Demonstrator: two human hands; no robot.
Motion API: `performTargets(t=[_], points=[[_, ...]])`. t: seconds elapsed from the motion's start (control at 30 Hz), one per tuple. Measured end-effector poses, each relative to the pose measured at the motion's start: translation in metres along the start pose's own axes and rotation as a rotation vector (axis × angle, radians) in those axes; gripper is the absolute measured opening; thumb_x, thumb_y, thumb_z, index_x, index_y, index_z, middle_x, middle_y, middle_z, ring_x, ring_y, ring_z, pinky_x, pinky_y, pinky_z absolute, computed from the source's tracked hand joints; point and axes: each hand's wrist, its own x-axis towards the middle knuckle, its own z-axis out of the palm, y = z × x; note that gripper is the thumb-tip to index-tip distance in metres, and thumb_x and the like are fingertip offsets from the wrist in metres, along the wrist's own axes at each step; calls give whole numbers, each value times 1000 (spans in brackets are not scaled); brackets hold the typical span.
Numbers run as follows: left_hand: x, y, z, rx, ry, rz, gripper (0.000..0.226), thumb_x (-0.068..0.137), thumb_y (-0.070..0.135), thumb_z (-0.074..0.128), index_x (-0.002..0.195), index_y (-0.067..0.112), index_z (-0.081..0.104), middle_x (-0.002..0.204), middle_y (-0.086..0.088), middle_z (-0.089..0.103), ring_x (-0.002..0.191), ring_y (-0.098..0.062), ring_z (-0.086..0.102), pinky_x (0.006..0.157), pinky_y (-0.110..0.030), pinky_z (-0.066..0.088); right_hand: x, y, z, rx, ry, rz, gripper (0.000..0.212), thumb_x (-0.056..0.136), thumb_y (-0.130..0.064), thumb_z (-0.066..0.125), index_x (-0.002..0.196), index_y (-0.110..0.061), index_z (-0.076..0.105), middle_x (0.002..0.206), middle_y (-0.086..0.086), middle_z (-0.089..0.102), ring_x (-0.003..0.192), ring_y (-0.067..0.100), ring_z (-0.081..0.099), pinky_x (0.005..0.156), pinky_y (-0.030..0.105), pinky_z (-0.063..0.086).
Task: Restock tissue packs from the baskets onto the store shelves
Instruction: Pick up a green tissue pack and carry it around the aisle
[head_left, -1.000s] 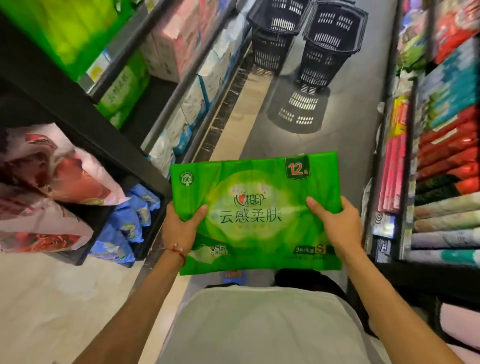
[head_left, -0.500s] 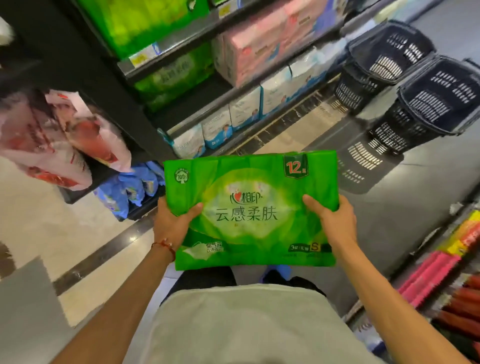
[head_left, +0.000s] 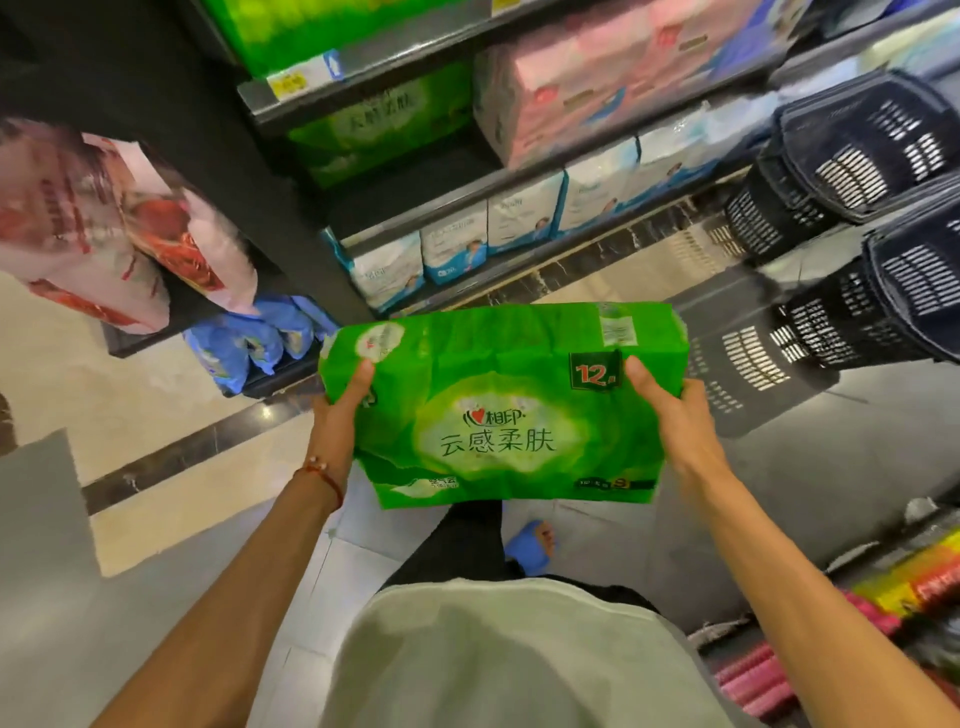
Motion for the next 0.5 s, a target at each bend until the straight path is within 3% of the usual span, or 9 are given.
performTargets(t=[0.03,0.1,0.17,0.27,0.33,0.4,0.47,0.5], points=[[9,1,5,-27,10,-19,58,92,55,59,142,25,55,122,6,65,92,0,62,94,-35,52,8,-7,1,5,-11,-7,96,69,-83,71,132,-15,44,133,0,56,119,22,57,102,41,45],[25,9,18,-90,31,-96,36,102,47,49,131,26,57,114,3,62,86,-2,59,81,-29,54,27,-20,4,46,-43,-17,122,61,-96,68,147,-13,43,147,-1,52,133,21,52,115,45,41],[45,20,28,-116,46,-133,39,104,46,48,134,23,57,113,1,63,83,-5,61,61,-20,55,53,-34,8,60,-54,-18,142,52,-105,60,163,-21,34,161,0,44,146,24,44,123,55,34],[68,34,39,-111,64,-160,35,101,41,56,132,24,61,93,8,75,68,-5,72,46,-17,54,95,-47,12,58,-88,19,136,60,-104,59,166,-25,30,165,-2,40,151,26,40,125,63,29],[83,39,46,-102,73,-181,19,100,37,59,115,27,66,75,15,76,63,-3,72,48,-21,55,125,-46,12,94,-81,45,134,57,-102,66,164,-27,34,163,-1,45,148,28,46,124,62,30],[86,39,47,-102,92,-197,8,100,33,59,104,29,65,75,17,76,76,-9,71,60,-27,55,139,-47,11,134,-93,83,128,53,-95,76,156,-26,47,153,0,56,139,25,54,122,57,35],[88,37,47,-129,110,-219,6,99,27,59,102,28,64,75,16,76,86,-13,66,69,-30,51,144,-63,11,119,-142,121,101,58,-82,82,138,-23,63,135,-1,69,125,20,65,113,47,45],[87,36,46,-145,121,-217,7,97,24,60,102,26,65,78,12,76,89,-15,64,72,-31,52,143,-69,9,99,-174,133,77,67,-69,80,126,-22,69,121,-2,76,113,15,70,102,39,49]])
